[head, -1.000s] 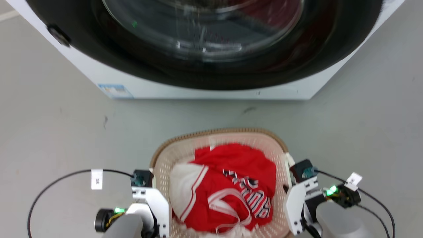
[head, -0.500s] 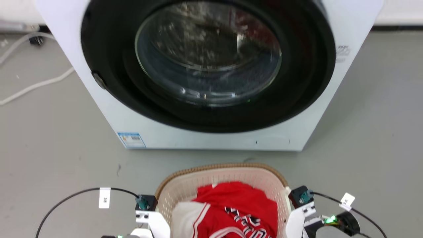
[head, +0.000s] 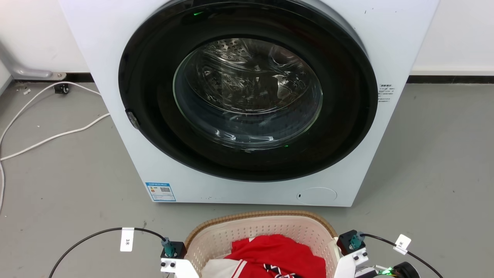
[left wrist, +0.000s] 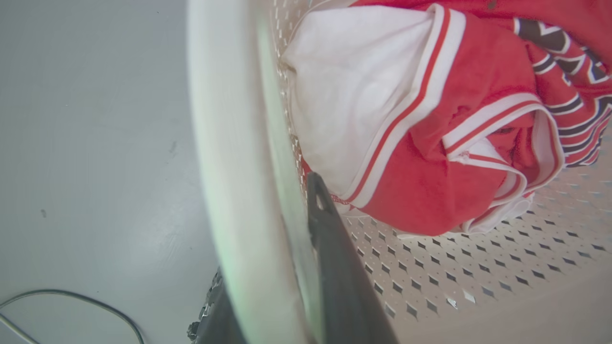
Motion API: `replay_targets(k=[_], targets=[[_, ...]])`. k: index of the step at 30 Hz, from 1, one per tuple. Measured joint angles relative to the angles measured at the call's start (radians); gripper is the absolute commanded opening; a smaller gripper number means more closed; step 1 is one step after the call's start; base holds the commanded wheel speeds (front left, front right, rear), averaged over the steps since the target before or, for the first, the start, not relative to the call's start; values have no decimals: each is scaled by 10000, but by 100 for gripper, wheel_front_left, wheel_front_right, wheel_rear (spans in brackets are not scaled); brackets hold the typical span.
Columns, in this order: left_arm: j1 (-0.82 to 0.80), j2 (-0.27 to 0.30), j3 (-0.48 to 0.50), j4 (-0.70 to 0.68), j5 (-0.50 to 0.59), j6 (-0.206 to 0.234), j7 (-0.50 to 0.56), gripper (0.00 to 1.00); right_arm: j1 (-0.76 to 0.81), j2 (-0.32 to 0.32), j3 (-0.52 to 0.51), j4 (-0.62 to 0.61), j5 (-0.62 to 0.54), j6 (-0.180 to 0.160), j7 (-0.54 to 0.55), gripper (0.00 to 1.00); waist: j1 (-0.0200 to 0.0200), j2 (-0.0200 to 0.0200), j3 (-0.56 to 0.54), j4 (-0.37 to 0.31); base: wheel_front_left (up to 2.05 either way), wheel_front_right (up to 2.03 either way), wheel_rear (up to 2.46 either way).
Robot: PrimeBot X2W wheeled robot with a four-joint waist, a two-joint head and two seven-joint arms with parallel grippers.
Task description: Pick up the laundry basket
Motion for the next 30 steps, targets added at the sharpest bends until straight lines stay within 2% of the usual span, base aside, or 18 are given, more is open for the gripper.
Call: replay_targets(k=[9, 30], targets=[[2, 65, -604, -29, -617, 0, 299, 0, 53, -130, 545, -144, 650, 0, 598, 0, 1, 0, -171, 37, 0, 0, 0], [-87, 173, -1574, 117, -1563, 0, 15, 0, -53, -213, 1496, -71, 1465, 0, 255, 0, 3, 0, -228, 2, 0, 0, 0]])
